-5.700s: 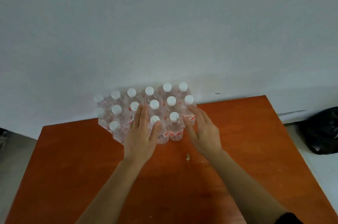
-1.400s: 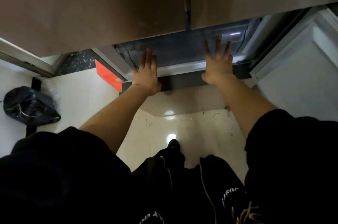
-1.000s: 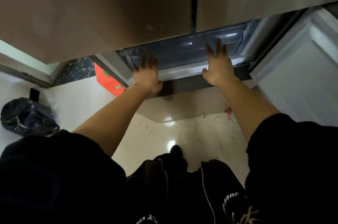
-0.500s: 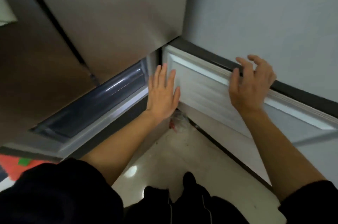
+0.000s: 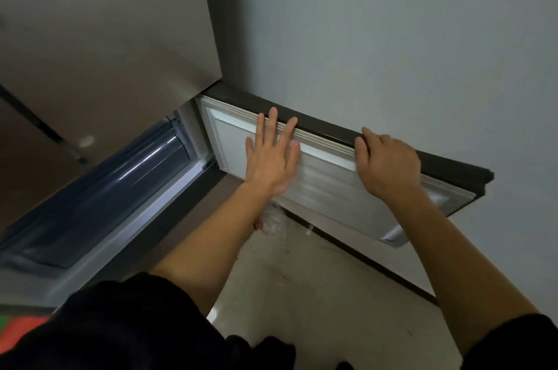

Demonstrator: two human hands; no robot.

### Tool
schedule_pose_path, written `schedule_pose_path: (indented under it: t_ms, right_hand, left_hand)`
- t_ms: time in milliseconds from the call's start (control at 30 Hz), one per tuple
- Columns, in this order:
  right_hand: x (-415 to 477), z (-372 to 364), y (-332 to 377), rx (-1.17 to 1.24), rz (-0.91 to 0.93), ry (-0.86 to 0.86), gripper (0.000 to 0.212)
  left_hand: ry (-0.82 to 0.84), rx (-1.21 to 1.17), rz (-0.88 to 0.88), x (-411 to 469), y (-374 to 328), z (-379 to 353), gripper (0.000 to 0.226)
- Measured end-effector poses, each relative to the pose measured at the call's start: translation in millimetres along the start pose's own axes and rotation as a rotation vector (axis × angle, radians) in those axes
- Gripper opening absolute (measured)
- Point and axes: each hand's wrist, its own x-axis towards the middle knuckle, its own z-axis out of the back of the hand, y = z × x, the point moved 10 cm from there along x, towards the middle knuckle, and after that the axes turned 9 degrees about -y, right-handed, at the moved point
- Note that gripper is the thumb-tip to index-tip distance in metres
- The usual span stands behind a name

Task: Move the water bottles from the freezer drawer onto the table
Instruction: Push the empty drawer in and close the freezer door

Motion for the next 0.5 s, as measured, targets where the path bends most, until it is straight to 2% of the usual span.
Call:
schedule_pose_path:
  t_ms: [167, 233, 367, 500]
  right_hand:
    - [-29.5, 4.8, 9.1, 0.067, 0.170, 0.137, 0.057]
    - [-42.7, 13.0, 14.8, 0.171, 0.240, 0.217, 0.054]
    - [-69.3, 13.3, 33.7, 0.392, 0.342, 0.511, 0.050]
    - [-109.5, 9.9, 77.4, 0.721, 0.462, 0.570, 0.046]
  left_hand:
    - [0.012, -0.163, 0.233, -43.2, -7.7, 2.0, 0.061]
    - [0.010, -0.266, 0.309, -74.3, -25.3, 1.7, 0.065]
    - [-0.028, -0.458, 0.416, -138.1, -53.6, 9.5, 0.075]
    - [-0.102, -0.666, 0.594, -204.7, -48.7, 39.3, 0.069]
